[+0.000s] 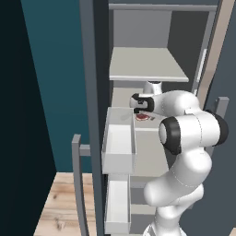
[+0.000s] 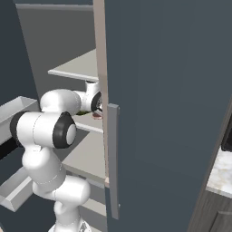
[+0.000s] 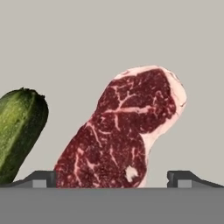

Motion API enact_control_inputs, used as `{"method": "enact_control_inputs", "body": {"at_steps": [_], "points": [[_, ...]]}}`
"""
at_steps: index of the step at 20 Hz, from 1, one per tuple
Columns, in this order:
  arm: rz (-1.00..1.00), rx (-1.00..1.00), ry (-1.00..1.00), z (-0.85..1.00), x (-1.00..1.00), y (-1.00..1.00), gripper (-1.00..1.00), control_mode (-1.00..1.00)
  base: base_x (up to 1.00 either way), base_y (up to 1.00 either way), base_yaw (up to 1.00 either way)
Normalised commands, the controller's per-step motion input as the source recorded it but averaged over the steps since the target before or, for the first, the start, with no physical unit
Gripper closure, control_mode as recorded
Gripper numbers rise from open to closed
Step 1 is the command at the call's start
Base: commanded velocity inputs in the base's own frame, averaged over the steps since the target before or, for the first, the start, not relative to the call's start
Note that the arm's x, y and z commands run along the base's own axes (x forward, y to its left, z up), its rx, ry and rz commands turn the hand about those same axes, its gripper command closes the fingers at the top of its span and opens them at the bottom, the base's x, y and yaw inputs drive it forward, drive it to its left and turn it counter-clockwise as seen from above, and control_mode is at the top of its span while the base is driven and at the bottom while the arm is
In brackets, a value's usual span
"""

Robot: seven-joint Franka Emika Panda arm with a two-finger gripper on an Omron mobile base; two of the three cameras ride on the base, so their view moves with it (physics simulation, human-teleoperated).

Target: Take the steak, mushroom, and squash from the freezer and place them in the bowl on the counter.

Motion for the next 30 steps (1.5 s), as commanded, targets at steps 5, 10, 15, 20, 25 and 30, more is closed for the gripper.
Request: {"method": "enact_control_inputs", "body": {"at_steps": [5,10,15,20,25,30], "points": [[0.0,0.0,-0.02,-0.01,0.01,0.11,-1.0,-1.0,0.0,0.0,0.0],[0.0,0.0,0.0,-0.16,0.18,0.15,-1.0,-1.0,0.0,0.0,0.0],[0.0,0.0,0.0,-0.36,0.26,0.04,-1.0,-1.0,0.0,0.0,0.0],[0.0,0.0,0.11,-0.8,0.17,0.09,-1.0,-1.0,0.0,0.0,0.0],[0.0,0.0,0.28,-1.0,0.0,0.01,-1.0,-1.0,0.0,0.0,0.0],[0.02,0.0,0.35,-1.0,0.0,0.0,-1.0,-1.0,0.0,0.0,0.0]]}}
